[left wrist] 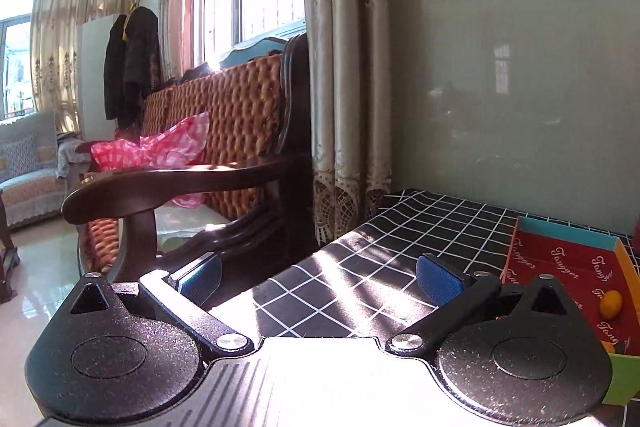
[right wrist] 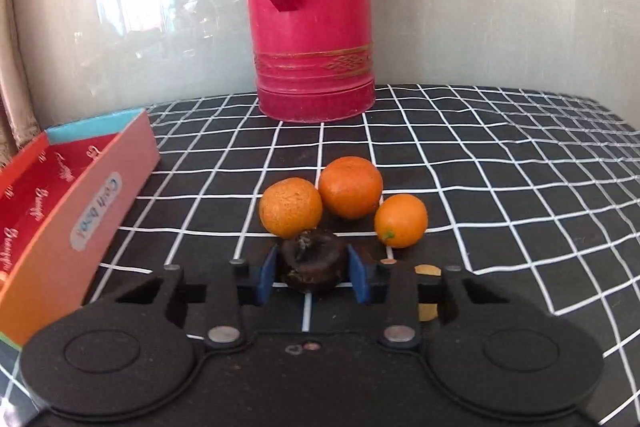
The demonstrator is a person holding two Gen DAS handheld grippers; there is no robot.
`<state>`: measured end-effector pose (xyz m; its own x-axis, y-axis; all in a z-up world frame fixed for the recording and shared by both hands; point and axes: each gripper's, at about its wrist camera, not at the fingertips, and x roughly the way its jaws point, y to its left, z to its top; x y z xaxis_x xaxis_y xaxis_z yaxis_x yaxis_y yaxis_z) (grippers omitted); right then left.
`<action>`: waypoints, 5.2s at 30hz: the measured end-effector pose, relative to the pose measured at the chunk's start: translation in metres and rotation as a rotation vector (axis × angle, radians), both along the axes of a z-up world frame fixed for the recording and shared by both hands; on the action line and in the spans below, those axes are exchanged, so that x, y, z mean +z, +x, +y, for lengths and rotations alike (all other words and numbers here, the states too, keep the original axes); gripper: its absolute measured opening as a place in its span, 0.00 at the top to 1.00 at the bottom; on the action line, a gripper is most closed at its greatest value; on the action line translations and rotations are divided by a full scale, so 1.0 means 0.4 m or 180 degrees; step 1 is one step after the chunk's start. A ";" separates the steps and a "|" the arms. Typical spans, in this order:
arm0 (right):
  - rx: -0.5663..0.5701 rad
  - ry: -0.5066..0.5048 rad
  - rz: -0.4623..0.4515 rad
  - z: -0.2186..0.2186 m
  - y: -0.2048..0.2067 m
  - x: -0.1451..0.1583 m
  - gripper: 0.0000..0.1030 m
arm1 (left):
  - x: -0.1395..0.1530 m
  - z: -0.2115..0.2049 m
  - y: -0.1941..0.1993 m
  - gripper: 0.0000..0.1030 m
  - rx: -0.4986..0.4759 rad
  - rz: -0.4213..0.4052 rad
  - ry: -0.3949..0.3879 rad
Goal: Organize fruits
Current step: 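Grasp a dark dried fruit with the right gripper and lift it, then release the dark dried fruit into the box from the right gripper, then grasp the small yellow-green fruit with the left gripper and lift it, then open the left gripper over the box to drop the yellow-green fruit, then move the right gripper to an orange and close on it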
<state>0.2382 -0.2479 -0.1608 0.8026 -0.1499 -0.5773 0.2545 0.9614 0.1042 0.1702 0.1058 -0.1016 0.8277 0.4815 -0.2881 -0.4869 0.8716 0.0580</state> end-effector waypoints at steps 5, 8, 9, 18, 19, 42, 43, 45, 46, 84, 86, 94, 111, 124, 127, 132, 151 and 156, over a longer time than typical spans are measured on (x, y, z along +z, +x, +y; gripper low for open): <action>0.0476 0.0175 -0.0399 0.069 -0.037 0.040 0.71 | -0.001 0.014 -0.003 0.00 0.0065 0.0003 -0.0060; 0.0864 0.0225 -0.0679 0.127 -0.057 0.071 0.71 | -0.007 0.023 -0.004 0.00 0.0091 0.0036 -0.0061; 0.0988 0.0233 -0.0754 0.146 -0.062 0.079 0.71 | -0.008 0.024 -0.005 0.00 0.0099 0.0042 -0.0046; 0.1506 0.0051 -0.0641 0.293 -0.035 0.066 0.68 | -0.008 0.050 -0.020 0.00 0.0169 0.0064 -0.0004; 0.1482 -0.0008 -0.0629 0.306 -0.039 0.064 0.64 | -0.008 0.050 -0.021 0.00 0.0170 0.0067 0.0003; -0.0051 -0.0805 -0.1025 0.095 -0.179 0.129 0.06 | 0.000 -0.157 0.018 0.00 -0.0563 0.0087 0.0060; -0.0167 -0.0827 -0.1021 0.074 -0.186 0.130 0.06 | 0.000 -0.178 0.020 0.00 -0.0652 0.0084 0.0065; -0.0441 -0.0860 -0.0997 0.023 -0.202 0.131 0.06 | -0.001 -0.230 0.026 0.00 -0.0873 0.0086 0.0075; -0.0596 -0.0872 -0.0985 -0.004 -0.212 0.130 0.06 | -0.002 -0.255 0.028 0.00 -0.0986 0.0090 0.0081; -0.2079 -0.0948 -0.0767 -0.383 -0.430 0.112 0.06 | -0.158 -0.934 0.105 0.76 -0.3097 0.1086 -0.0345; -0.2041 -0.0906 -0.0781 -0.381 -0.429 0.113 0.06 | -0.155 -0.931 0.097 0.76 -0.3098 0.1030 -0.0290; -0.1865 -0.0854 -0.0833 -0.343 -0.407 0.118 0.06 | -0.099 -0.854 0.067 0.77 -0.2795 0.0518 0.0066; -0.0969 -0.0770 -0.0877 -0.144 -0.267 0.109 0.06 | -0.053 -0.400 0.211 0.76 -0.1158 0.0688 -0.0204; -0.0351 -0.0550 -0.0743 -0.035 -0.170 0.088 0.06 | -0.037 -0.307 0.155 0.09 -0.0933 0.0546 -0.0351; -0.0180 -0.0352 -0.0619 -0.020 -0.134 0.078 0.06 | -0.028 -0.273 0.137 0.08 -0.0853 0.0438 -0.0366; 0.0002 -0.0196 -0.0497 0.007 -0.069 0.060 0.11 | 0.000 -0.196 0.097 0.06 -0.0550 0.0167 -0.0269; -0.0323 0.0299 -0.0006 -0.020 0.085 -0.015 0.64 | -0.009 0.024 0.048 0.01 0.0033 0.0006 -0.0432; -0.0292 0.0246 -0.0047 -0.021 0.091 -0.019 0.71 | -0.010 0.017 0.047 0.01 0.0007 0.0019 -0.0413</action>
